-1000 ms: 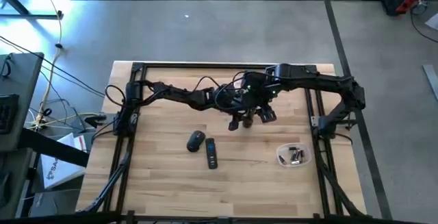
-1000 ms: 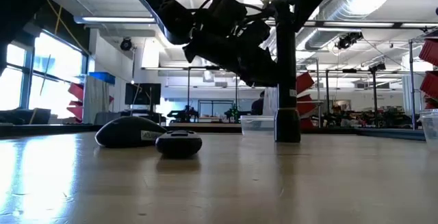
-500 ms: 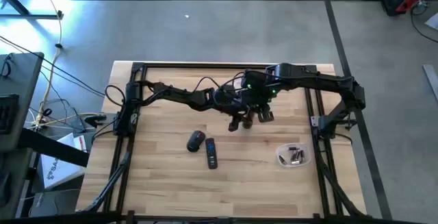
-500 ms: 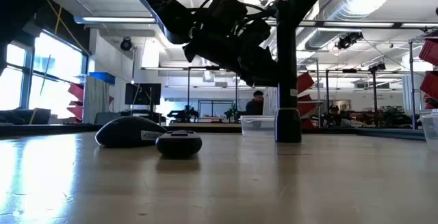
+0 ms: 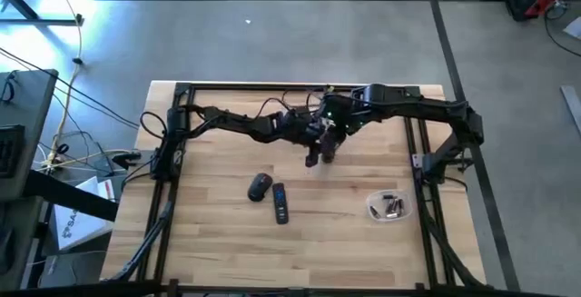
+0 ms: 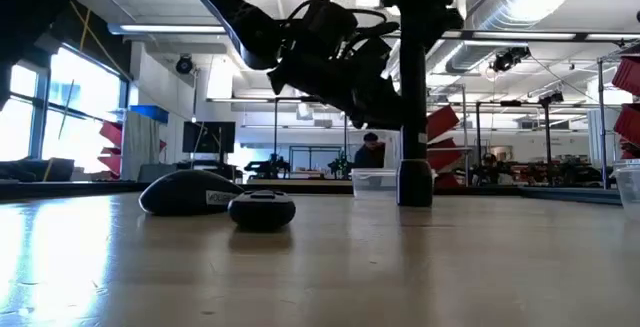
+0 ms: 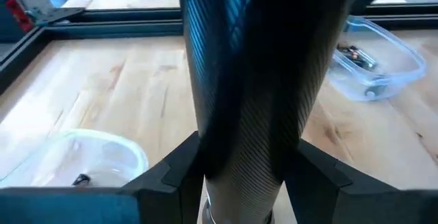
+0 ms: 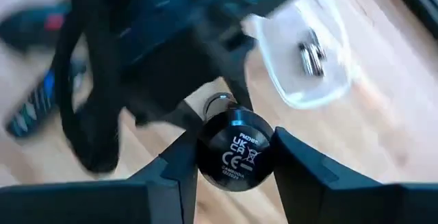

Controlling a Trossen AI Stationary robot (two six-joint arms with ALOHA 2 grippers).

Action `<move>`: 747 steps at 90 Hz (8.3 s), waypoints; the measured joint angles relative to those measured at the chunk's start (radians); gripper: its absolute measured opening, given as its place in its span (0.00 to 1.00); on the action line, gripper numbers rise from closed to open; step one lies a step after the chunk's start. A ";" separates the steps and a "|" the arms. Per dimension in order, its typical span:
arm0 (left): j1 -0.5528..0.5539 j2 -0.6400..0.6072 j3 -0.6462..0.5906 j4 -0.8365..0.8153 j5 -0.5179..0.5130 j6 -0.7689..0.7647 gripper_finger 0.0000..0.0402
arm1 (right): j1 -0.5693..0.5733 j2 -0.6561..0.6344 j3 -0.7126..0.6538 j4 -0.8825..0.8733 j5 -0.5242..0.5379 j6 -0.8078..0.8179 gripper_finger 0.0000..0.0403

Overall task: Insert battery
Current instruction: Close the flashlight using its cover

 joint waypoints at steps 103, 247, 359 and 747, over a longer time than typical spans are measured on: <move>0.005 0.000 0.000 0.000 0.062 0.028 0.35 | -0.019 -0.039 -0.004 0.017 -0.125 -1.015 0.52; 0.006 -0.004 0.000 -0.005 0.022 0.020 0.35 | -0.085 0.029 0.000 0.067 -0.225 -0.012 0.29; -0.003 -0.001 0.001 -0.001 0.054 -0.010 0.35 | -0.113 -0.022 -0.001 0.008 -0.311 -1.113 0.33; 0.075 -0.727 -0.706 0.155 -0.129 0.057 0.47 | 0.093 -0.470 -0.849 1.204 0.021 -0.379 0.30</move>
